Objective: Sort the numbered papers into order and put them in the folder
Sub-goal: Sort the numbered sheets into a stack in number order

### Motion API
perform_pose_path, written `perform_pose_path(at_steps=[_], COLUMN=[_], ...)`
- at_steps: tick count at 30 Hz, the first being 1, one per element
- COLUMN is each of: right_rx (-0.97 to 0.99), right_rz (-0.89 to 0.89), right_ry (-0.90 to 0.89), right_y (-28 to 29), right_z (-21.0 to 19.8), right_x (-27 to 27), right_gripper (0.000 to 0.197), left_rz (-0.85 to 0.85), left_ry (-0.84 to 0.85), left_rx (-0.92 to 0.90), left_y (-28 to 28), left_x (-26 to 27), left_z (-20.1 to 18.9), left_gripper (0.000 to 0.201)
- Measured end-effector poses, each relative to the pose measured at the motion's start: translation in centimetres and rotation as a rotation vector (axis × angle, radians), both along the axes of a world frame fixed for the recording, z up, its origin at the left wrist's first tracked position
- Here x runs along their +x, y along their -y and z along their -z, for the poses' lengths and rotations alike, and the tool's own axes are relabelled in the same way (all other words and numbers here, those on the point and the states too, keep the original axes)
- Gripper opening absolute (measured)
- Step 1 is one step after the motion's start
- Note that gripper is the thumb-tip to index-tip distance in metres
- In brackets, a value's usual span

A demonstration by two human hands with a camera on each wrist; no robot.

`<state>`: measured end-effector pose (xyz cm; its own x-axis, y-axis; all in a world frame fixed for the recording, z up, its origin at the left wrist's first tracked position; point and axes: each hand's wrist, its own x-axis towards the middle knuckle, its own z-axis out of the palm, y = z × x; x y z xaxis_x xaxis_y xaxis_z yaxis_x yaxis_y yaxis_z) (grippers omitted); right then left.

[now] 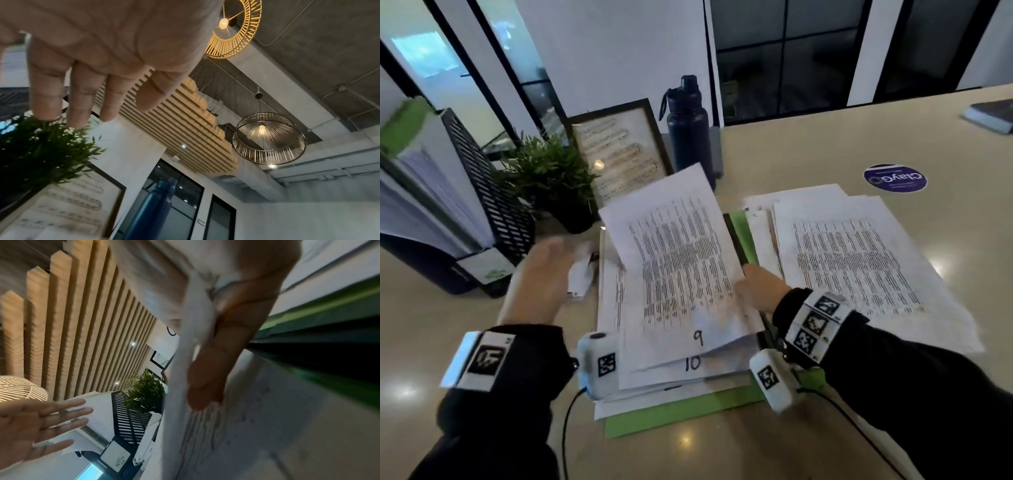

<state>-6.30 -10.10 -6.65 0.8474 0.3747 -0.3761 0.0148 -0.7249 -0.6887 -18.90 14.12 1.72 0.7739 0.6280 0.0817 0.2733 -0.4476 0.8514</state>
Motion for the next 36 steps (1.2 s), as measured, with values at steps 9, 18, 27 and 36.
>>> perform_pose_path(at_steps=[9,18,27,36], right_rx=[0.112,-0.207,-0.163,-0.130], right_rz=[-0.013,0.427,0.533,0.545], right_ry=[-0.033,-0.007,0.029,0.082], right_y=[4.7,21.3,23.1,22.8], right_z=[-2.5,-2.3,-0.6,-0.8], right_x=[-0.6,1.3,0.8,0.3], right_gripper=[0.029,0.033,0.007,0.040], left_rz=[0.337,0.945,1.188,1.125], left_ry=[-0.132,-0.418,-0.658,-0.682], left_rx=[-0.069,0.044,0.859,0.958], left_y=[6.6,21.1,28.3,29.7], left_x=[4.4,9.6,9.9,9.4], left_z=[1.7,4.1,7.8,8.9], left_gripper=[0.027,0.037,0.069,0.085])
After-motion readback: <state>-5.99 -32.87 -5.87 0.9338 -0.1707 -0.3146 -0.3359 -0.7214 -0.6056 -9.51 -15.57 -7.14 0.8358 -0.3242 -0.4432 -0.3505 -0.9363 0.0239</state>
